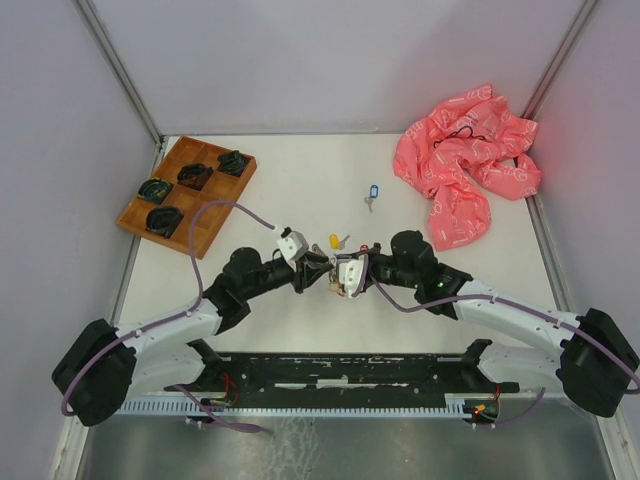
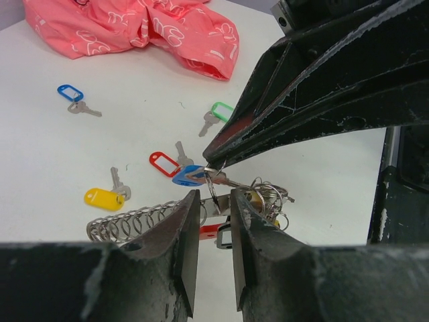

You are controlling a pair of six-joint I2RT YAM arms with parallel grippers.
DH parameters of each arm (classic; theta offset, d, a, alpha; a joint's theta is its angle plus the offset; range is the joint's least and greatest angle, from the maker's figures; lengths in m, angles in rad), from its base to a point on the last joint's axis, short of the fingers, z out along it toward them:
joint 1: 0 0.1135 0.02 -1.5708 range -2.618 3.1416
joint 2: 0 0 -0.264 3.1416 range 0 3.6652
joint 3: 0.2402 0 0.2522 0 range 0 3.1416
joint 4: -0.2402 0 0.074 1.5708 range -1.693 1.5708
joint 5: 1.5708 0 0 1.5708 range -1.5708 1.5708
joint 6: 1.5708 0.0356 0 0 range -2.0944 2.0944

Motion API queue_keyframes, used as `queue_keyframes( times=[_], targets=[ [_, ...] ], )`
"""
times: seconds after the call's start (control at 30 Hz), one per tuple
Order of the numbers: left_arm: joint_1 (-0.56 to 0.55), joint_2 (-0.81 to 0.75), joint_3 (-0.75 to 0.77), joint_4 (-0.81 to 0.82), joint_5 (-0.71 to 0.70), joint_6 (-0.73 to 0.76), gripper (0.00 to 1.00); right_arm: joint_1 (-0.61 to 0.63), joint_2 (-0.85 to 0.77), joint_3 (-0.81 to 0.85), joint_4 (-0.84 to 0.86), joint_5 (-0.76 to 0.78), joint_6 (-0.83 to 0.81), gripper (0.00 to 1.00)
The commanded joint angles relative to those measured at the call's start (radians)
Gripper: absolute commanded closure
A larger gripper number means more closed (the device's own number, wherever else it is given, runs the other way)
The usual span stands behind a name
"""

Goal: Put the keys on the keyring

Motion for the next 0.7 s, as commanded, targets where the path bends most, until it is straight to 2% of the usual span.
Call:
queue_keyframes(
  times=[0.0,0.3,0.63,0.67],
  targets=[
    [-0.004,0.016,0.070,-0.012,0.039,0.022,0.70,0.006,-0.022,0.062,0.027,-0.018,-0.026,0.99],
    [-0.004,0.077,0.142,-0.123,0.050,0.042,0.87,0.007,-0.030,0.064,0.020,-0.011,-0.035,1.00],
    [-0.004,0.091,0.171,-0.193,0.098,0.077,0.84,0.007,-0.048,0.065,0.015,-0.001,-0.037,1.00],
    [-0.004,0.104,0.178,-0.194,0.113,0.079,0.89,0.007,-0.044,0.064,0.015,-0.007,-0.035,1.00]
  ],
)
